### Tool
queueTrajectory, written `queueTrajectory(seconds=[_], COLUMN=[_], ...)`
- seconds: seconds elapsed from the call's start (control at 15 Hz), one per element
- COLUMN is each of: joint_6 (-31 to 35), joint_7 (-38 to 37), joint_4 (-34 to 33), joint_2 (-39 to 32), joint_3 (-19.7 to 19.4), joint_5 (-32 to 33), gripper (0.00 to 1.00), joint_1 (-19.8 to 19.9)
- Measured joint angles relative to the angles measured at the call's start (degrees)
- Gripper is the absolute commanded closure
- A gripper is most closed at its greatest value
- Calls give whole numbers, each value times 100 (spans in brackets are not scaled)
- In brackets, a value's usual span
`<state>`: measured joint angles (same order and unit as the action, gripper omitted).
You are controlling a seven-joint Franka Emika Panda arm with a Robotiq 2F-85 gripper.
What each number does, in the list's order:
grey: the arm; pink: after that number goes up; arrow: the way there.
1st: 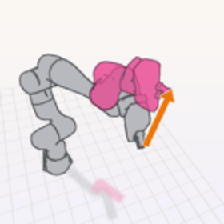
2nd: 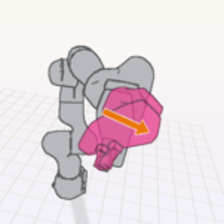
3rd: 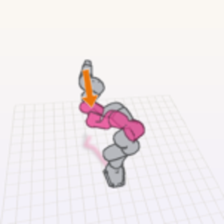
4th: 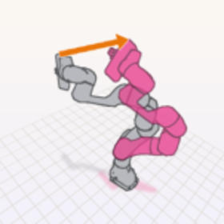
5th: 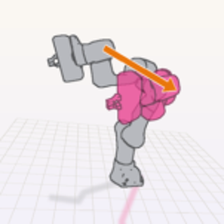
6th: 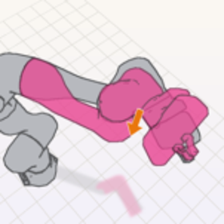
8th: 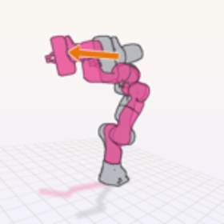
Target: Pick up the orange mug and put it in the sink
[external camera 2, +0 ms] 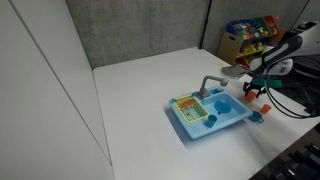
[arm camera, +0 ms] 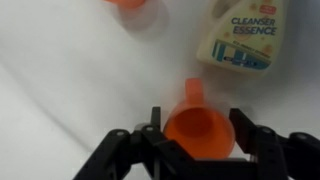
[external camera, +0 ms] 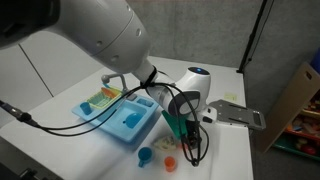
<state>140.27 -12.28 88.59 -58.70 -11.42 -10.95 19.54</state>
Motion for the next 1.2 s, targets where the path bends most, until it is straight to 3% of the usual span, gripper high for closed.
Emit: queueTrajectory(seconds=[0.2, 0.53, 1.2], joint_6=[10, 149, 576], joint_7=[0, 129, 444], joint_4=[-12, 142, 1927], joint_2=[0, 122, 1785], joint_3=[15, 65, 0], joint_5=[-18, -17, 246], gripper=[66, 66, 66], joint_1=[0, -37, -482])
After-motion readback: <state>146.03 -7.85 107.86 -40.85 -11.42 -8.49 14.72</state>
